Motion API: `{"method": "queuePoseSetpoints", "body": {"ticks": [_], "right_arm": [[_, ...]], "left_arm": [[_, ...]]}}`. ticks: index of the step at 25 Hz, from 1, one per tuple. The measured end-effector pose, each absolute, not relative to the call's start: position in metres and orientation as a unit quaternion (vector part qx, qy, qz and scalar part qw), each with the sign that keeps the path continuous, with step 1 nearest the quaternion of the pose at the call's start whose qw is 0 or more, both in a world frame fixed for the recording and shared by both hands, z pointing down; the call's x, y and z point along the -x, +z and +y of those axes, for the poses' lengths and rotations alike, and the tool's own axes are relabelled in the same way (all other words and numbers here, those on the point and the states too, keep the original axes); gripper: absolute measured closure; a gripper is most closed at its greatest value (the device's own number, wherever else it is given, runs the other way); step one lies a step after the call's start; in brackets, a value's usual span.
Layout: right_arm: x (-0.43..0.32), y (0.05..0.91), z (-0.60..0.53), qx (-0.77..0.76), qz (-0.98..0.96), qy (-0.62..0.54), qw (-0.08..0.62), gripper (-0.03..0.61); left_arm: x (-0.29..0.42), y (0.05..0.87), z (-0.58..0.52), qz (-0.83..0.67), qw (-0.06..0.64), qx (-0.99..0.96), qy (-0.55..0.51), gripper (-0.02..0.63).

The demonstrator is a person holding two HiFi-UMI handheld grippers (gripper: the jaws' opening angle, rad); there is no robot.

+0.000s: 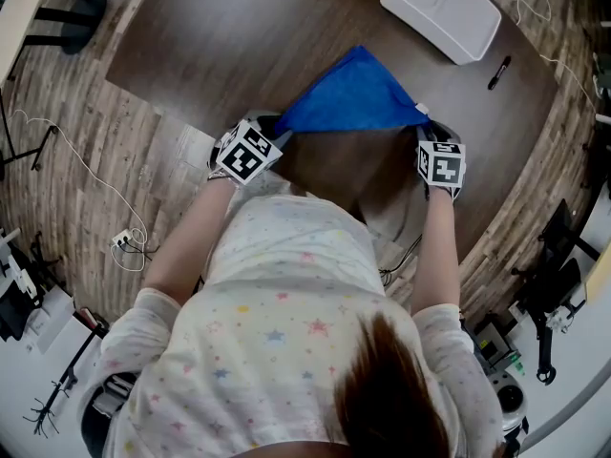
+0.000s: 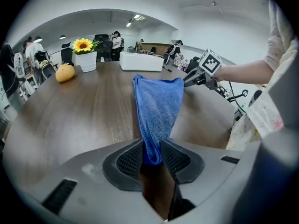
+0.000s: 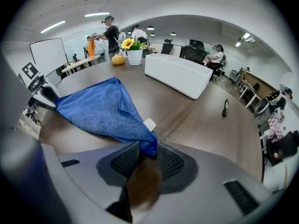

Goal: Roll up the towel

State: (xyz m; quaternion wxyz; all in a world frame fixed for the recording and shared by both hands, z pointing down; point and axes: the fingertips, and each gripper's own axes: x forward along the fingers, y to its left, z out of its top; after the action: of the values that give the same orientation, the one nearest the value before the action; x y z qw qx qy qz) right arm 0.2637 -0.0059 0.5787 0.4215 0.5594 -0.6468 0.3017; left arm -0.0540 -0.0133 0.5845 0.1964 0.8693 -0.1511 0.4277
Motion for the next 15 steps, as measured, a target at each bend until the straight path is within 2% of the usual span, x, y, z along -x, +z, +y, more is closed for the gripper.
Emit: {"method": "queuePoseSetpoints", "body": {"ticks": [6, 15], "right_arm": [[-0.266, 0.580, -0.013, -0.550, -0.652, 0.307, 0.421, 0.475], [-0.267, 0.582, -0.029, -0.544, -0.660, 0.302, 0.421, 0.485]], "left_arm": [[0.051, 0.584, -0.013, -0.148, 0.205, -0.871, 0.420, 0.539], [0.050, 0.586, -0.013, -0.148, 0.230, -0.873, 0.403, 0.560]]}}
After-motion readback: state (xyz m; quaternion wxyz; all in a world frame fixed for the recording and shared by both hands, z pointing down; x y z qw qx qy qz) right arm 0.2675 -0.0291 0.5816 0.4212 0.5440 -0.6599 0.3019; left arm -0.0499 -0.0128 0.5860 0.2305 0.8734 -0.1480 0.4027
